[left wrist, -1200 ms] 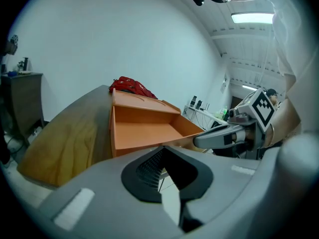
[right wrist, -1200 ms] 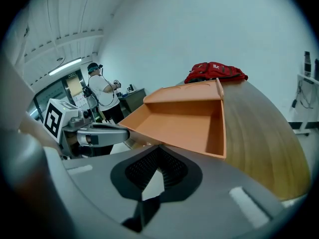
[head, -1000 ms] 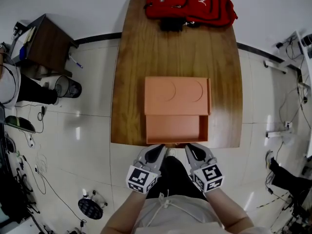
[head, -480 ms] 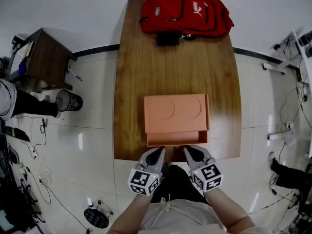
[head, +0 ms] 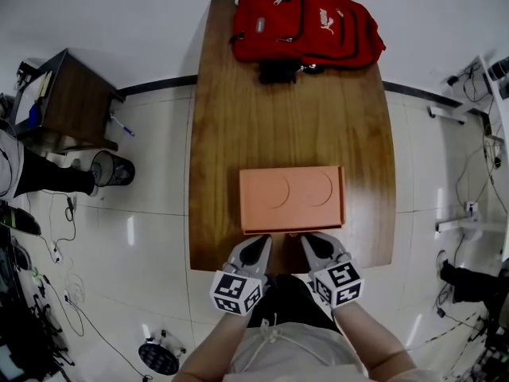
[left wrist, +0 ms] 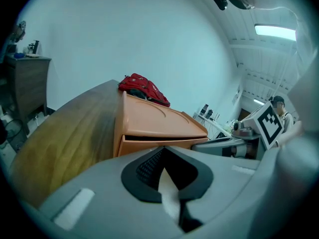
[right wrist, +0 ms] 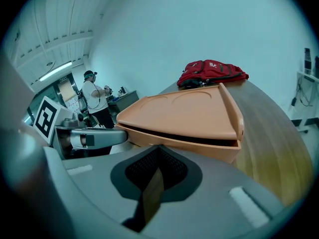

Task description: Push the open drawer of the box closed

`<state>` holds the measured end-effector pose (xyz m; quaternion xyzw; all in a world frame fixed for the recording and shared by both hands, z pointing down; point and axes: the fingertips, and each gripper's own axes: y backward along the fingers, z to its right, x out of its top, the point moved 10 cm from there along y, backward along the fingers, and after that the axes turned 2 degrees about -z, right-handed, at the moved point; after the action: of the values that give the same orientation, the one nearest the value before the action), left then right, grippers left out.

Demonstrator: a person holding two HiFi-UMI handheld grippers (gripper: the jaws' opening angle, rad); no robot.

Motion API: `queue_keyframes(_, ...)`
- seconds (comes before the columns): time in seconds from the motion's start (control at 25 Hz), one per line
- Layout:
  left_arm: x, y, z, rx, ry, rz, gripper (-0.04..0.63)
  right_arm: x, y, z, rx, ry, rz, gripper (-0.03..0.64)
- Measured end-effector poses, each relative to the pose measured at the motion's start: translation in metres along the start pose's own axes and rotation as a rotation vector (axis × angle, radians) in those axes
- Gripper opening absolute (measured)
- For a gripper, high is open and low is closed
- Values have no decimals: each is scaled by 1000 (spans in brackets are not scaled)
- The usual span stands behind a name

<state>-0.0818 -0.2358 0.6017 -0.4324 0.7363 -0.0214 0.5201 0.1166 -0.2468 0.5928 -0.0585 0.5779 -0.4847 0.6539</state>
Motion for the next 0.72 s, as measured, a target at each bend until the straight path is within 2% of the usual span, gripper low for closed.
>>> queue_keyframes(0.24, 6, -7, -4, -13, 8, -5, 6, 6, -4, 4, -11, -2, 0, 6)
queue_keyframes(0.48, 8, 3, 0, -66, 13, -29, 6, 9, 7, -1, -27, 16, 3, 6)
queue_keyframes(0.6, 30, 15, 14, -89, -4, 41, 6, 23, 31, -12, -54, 77, 95, 8)
queue_keyframes(0.72, 58, 30, 40, -121, -110, 127, 6, 43, 61, -27, -76, 169, 204, 8)
